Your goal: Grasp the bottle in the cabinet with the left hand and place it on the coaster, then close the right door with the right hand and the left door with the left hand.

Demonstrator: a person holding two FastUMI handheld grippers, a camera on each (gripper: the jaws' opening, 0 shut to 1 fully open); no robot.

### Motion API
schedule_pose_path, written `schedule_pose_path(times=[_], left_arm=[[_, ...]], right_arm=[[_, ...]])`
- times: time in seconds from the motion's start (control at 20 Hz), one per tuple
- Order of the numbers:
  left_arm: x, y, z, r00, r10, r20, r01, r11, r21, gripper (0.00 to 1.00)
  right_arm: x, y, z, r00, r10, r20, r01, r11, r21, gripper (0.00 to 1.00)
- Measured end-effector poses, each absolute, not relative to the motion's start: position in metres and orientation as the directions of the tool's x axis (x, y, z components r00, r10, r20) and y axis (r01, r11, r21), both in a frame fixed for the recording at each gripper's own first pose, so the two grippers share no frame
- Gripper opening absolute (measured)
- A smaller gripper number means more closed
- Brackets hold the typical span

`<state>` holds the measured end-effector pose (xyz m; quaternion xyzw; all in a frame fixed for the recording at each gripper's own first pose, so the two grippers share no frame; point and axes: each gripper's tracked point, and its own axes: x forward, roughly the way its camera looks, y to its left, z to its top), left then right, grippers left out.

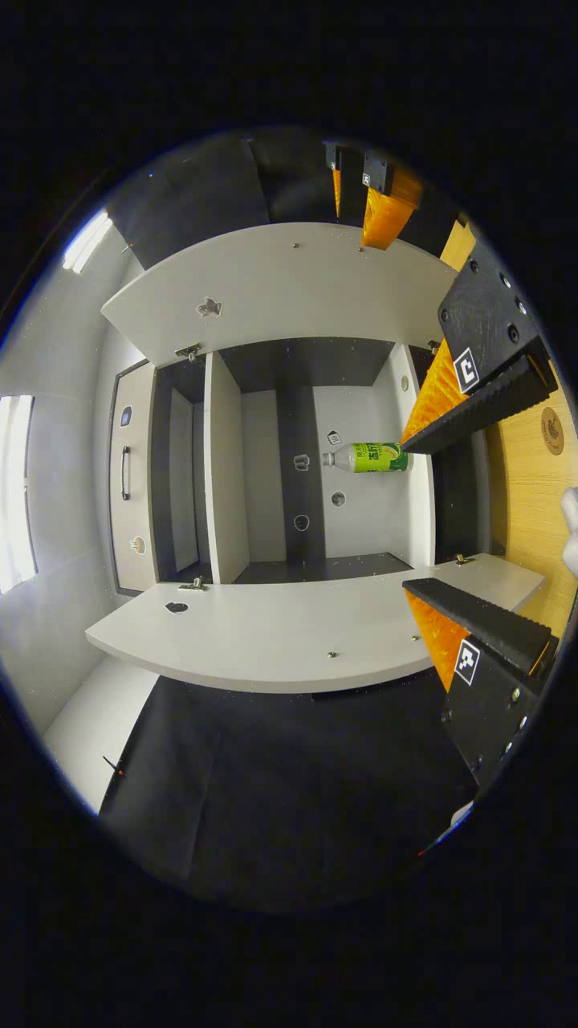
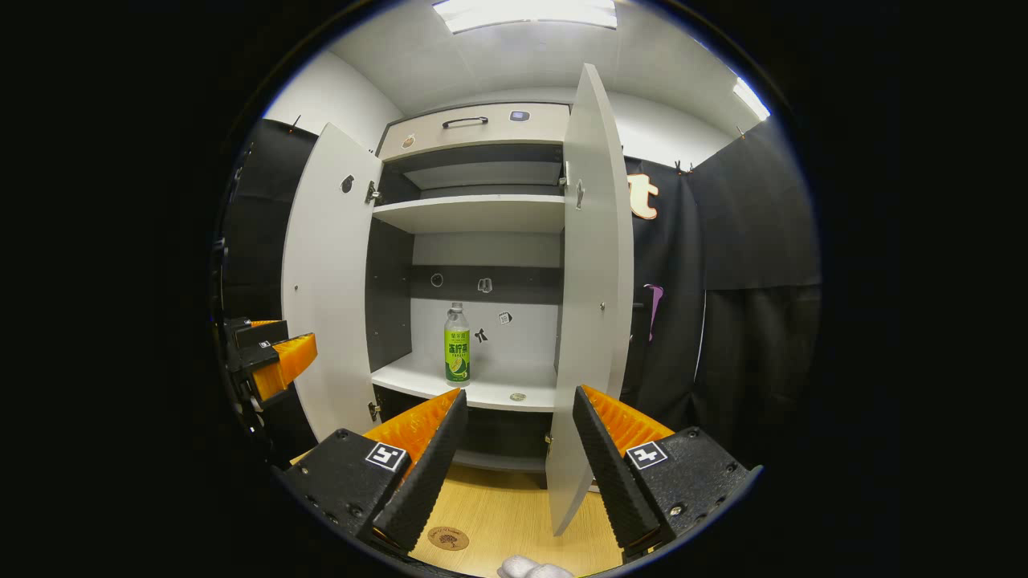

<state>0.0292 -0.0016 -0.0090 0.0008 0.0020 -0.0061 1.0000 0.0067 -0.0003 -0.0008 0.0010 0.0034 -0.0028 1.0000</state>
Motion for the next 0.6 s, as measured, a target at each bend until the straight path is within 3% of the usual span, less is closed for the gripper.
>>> schedule_pose_path(times=[0.2, 0.25, 0.6], left_arm=[[0.061, -0.01, -0.011, 1.0, -0.03, 0.004, 0.03, 1.0, 0.002, 0.98], [0.073, -0.013, -0.01, 0.999, -0.036, 0.008, 0.036, 0.999, -0.002, 0.95], [0.18, -0.053, 0.001, 0.994, -0.102, 0.045, 0.105, 0.992, -0.072, 0.95]], right_arm=[[0.01, -0.003, 0.004, 1.0, -0.01, -0.009, 0.01, 1.0, -0.007, 0.82], [0.012, -0.003, 0.006, 1.0, -0.013, -0.009, 0.013, 1.0, -0.009, 0.82], [0.014, -0.004, 0.028, 0.999, -0.038, 0.013, 0.038, 0.999, -0.021, 0.82]])
